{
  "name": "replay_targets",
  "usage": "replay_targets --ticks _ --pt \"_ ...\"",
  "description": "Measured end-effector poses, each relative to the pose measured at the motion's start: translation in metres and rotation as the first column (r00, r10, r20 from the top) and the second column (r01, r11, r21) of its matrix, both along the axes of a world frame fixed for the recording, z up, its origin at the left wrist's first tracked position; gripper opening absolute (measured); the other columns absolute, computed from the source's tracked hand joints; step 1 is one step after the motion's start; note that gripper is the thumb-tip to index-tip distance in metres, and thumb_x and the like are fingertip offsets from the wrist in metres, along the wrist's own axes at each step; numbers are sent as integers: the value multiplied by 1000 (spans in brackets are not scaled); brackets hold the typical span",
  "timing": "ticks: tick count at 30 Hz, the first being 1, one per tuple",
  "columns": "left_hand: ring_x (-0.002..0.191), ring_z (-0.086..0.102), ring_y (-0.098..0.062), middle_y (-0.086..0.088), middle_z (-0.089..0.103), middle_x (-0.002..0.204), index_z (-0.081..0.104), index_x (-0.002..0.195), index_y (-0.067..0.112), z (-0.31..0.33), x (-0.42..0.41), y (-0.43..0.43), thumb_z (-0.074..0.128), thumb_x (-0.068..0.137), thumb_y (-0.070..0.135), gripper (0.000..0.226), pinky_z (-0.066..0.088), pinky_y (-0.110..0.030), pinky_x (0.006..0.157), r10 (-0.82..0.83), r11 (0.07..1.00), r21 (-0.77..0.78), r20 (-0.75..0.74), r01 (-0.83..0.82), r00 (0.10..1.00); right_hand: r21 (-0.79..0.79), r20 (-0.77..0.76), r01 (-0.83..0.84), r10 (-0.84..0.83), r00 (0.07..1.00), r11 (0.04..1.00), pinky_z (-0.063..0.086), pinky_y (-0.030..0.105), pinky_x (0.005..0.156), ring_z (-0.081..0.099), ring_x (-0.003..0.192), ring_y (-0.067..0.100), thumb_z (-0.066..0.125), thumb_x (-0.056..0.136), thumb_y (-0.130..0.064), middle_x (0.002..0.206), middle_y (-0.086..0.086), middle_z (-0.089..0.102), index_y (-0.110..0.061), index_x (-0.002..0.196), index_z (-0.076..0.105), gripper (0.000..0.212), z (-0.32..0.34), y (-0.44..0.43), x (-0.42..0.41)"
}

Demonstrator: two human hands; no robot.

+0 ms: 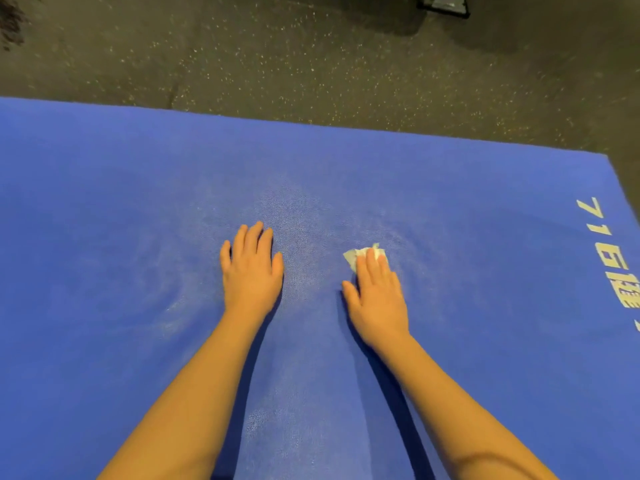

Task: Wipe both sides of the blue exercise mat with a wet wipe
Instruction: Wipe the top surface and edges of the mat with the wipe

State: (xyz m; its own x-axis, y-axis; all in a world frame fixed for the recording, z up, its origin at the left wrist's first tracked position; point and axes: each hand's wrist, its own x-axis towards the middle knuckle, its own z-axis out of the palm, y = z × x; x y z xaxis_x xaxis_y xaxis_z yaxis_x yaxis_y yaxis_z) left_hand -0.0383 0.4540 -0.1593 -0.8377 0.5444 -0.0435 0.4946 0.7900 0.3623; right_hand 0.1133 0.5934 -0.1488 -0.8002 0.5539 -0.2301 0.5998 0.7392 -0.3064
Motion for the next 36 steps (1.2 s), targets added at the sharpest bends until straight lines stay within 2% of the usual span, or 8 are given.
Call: replay_targets --ticks 3,5,11,16,22,28,33,36 --pt "136 39 -32 -9 48 144 53 134 8 -15 1 4 38 95 29 47 27 -53 109 17 999 -48 -81 -21 997 -77 -66 -300 296 953 951 9 34 118 -2 146 13 25 92 -50 159 -6 4 -20 150 20 66 1 -30 3" --pt "134 41 -32 -10 50 142 54 132 8 -20 2 3 34 93 31 50 29 -53 108 18 999 -43 -132 -23 991 48 -61 -415 417 907 909 16 40 116 11 146 14 28 93 -46 158 -4 16 -21 149 26 60 -2 -15 6" --pt "136 40 -31 -9 50 143 54 134 8 -25 3 5 35 93 32 51 27 -53 110 41 999 -13 -163 -44 986 84 -45 -3 6 999 996 20 44 114 4 147 19 9 87 -50 158 2 15 -20 146 26 68 -14 25 -43" --pt "135 41 -31 -9 51 142 55 133 8 -24 3 6 33 93 33 52 30 -53 109 46 999 -15 -160 -49 986 38 -92 -444 446 890 895 8 37 116 10 146 16 24 91 -47 158 -1 16 -18 148 29 64 -12 10 -41" --pt "136 41 -31 -9 51 142 55 133 8 -24 3 6 33 93 32 52 28 -53 111 57 998 8 -182 -57 982 103 -49 52 -47 998 993 13 44 117 2 147 19 35 98 -39 159 4 8 -16 150 18 59 -18 49 -61" --pt "136 41 -30 -9 50 143 55 133 9 -25 3 6 35 93 32 51 28 -53 111 60 998 3 -188 -61 980 72 -43 -360 364 931 930 10 42 118 7 147 17 16 88 -52 159 1 10 -17 150 22 71 -11 37 -55" --pt "136 40 -30 -9 50 143 55 134 9 -25 1 6 34 93 33 52 27 -53 112 58 998 4 -181 -58 982 139 8 9 -10 1000 990 13 45 117 3 147 22 30 98 -46 159 9 5 -13 148 22 61 -20 66 -81" --pt "136 40 -31 -9 50 143 56 133 8 -26 1 6 34 93 33 52 28 -53 111 53 999 2 -184 -54 981 25 -63 -83 84 994 996 5 38 119 -4 147 23 29 90 -58 159 10 -1 -9 151 14 79 -17 33 -90"
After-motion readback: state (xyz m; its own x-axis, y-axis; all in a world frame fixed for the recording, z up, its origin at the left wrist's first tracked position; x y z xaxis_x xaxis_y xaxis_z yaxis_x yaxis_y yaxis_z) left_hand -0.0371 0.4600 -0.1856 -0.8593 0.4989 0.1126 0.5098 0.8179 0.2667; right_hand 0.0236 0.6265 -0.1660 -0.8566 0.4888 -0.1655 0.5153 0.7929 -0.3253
